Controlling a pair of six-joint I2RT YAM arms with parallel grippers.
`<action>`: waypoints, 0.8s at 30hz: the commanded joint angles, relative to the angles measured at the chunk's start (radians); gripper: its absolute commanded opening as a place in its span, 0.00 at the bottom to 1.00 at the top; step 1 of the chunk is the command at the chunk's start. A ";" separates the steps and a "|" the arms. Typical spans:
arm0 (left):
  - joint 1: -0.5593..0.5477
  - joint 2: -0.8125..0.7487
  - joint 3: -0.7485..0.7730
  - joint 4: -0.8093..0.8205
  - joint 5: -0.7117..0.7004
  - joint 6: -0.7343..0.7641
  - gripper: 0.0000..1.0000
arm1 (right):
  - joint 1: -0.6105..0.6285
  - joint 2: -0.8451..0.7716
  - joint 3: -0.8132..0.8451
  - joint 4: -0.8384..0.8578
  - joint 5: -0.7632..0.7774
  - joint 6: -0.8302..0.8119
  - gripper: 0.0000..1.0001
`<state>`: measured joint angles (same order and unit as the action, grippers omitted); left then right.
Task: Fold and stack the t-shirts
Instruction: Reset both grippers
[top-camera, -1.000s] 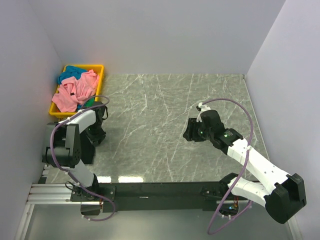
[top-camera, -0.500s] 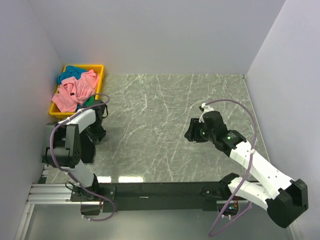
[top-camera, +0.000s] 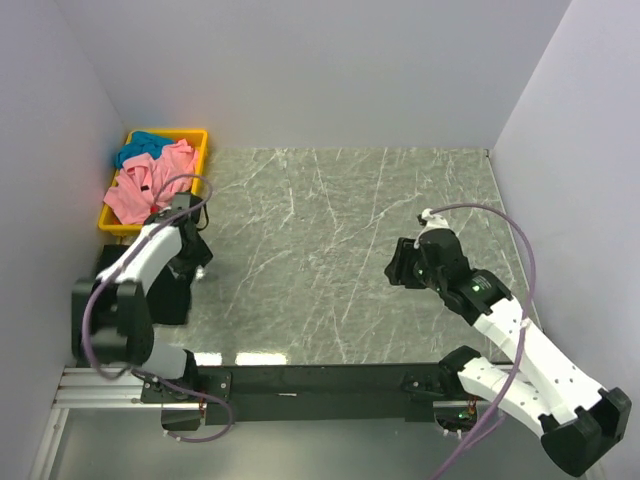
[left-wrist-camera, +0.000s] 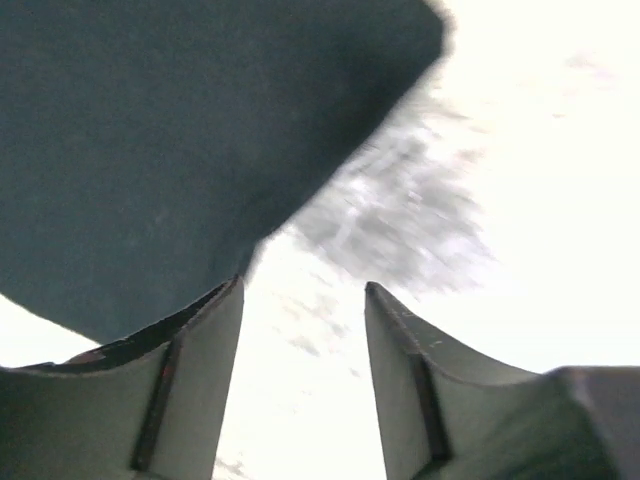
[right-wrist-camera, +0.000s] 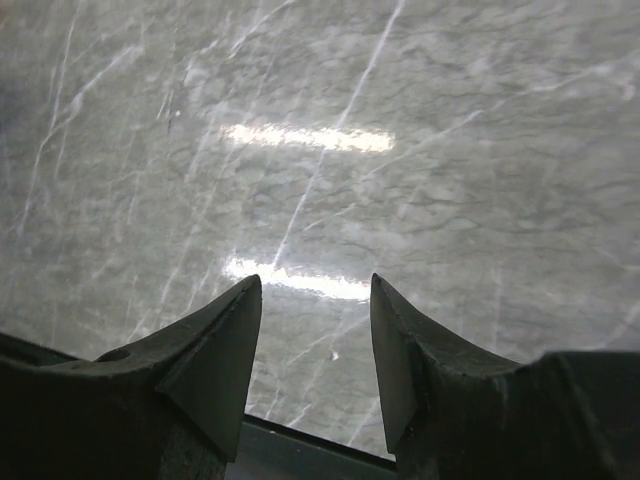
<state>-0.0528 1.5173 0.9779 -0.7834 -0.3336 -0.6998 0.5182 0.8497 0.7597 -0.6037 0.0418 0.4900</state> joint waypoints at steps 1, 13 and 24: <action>0.002 -0.182 -0.007 -0.017 0.047 0.022 0.58 | -0.006 -0.064 0.066 -0.057 0.130 0.005 0.55; 0.002 -0.880 0.077 -0.148 -0.030 0.085 0.93 | -0.006 -0.336 0.084 -0.145 0.363 -0.002 0.60; -0.091 -1.213 0.114 -0.188 -0.199 0.094 0.99 | -0.006 -0.589 0.009 -0.061 0.400 -0.027 0.78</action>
<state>-0.1230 0.3664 1.0676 -0.9638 -0.4606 -0.6319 0.5171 0.3107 0.7898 -0.7189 0.4057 0.4808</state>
